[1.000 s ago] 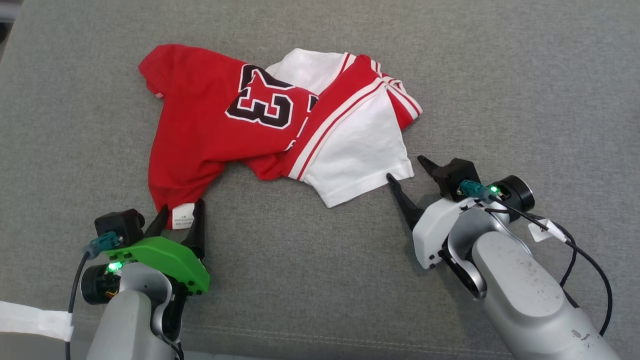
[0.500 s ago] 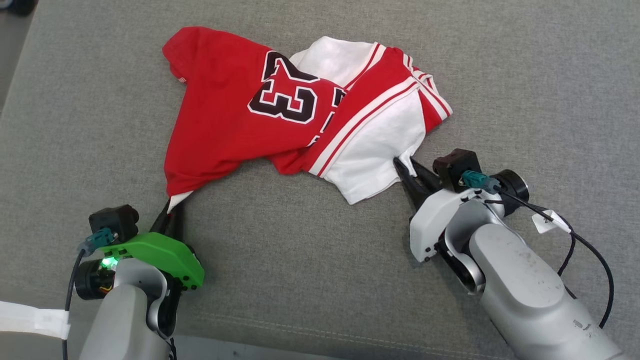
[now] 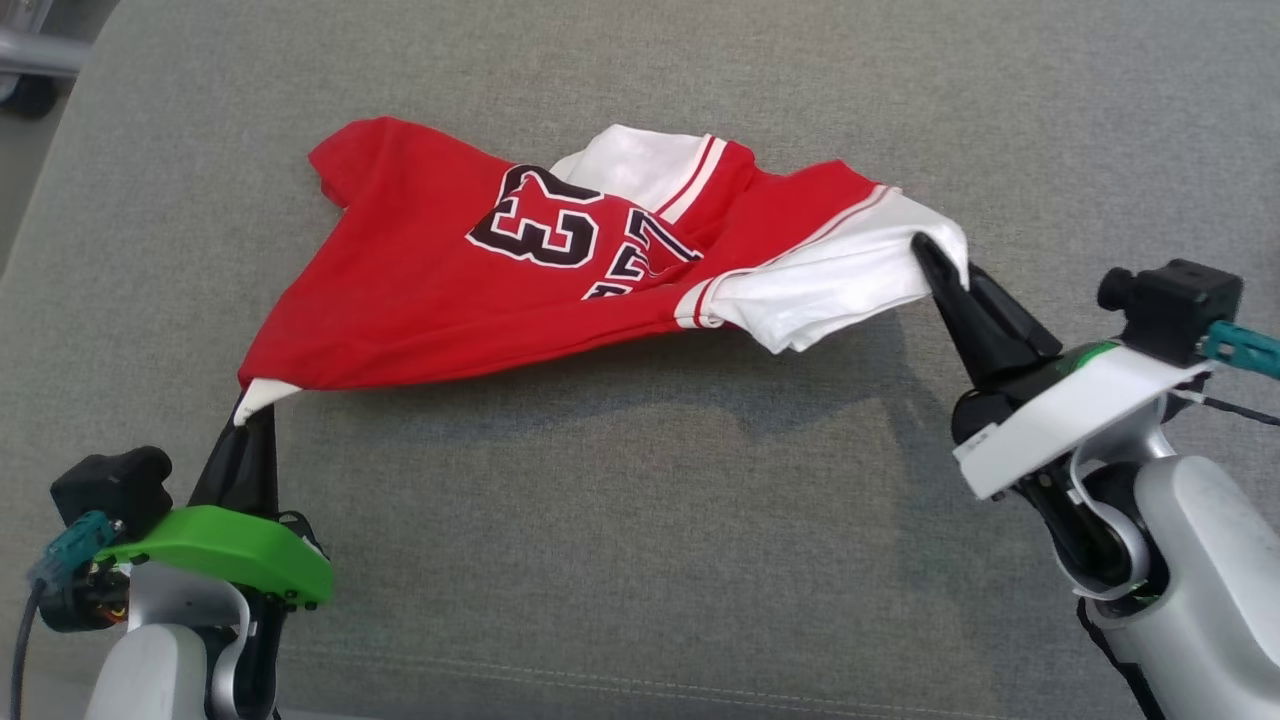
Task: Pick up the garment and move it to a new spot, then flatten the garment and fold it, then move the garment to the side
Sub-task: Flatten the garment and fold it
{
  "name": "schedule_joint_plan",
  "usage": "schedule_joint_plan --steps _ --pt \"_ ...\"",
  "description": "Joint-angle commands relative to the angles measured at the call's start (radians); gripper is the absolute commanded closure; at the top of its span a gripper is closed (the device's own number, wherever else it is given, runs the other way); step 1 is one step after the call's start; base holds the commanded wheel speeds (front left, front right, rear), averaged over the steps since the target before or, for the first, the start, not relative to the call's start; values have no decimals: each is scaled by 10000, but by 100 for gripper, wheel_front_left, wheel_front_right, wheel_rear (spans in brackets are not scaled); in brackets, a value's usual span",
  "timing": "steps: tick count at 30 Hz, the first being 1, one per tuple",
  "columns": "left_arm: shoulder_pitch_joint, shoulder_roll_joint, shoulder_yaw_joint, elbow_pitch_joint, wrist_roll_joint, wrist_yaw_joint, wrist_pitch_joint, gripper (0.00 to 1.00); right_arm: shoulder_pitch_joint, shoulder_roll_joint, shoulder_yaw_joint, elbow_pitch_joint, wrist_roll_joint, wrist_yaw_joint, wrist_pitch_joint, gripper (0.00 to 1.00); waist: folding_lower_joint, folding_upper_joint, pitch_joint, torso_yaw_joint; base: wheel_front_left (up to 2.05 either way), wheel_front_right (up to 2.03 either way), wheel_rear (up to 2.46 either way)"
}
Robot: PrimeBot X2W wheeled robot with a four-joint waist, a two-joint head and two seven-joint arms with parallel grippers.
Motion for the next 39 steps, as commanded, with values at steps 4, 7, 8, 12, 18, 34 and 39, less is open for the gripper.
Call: schedule_joint_plan --steps 4,7,8,12,18,34,39 --pt "837 183 -4 -2319 -166 123 650 100 542 -133 -954 -1526 407 -1 336 100 0 0 -766 -552 0 0 0" --pt "1230 318 -172 -4297 -284 174 1503 100 675 -132 -1588 -2590 494 -1 665 100 0 0 -1055 -804 0 0 0" --pt "1295 361 -257 -4967 -344 193 1840 100 656 -133 -1808 -2961 501 0 795 100 0 0 -1103 -887 0 0 0" --pt "923 718 -364 -7151 -629 252 3134 100 93 -150 -2583 -4253 581 0 1629 100 0 0 -1019 -1227 0 0 0" --pt "-1667 1435 -261 -7957 -1364 86 4764 100 -2421 -654 -3423 -4510 148 0 3154 100 0 0 178 -1534 0 0 0" --pt "-13038 924 -1512 999 761 40 2001 100 -12993 1501 -3913 3825 -4067 -1 1003 100 0 0 3587 -1314 0 0 0" --pt "-14478 546 -1676 3047 969 -134 -768 100 -14391 1877 -3747 5578 -4450 0 -860 100 0 0 3859 -1530 0 0 0"
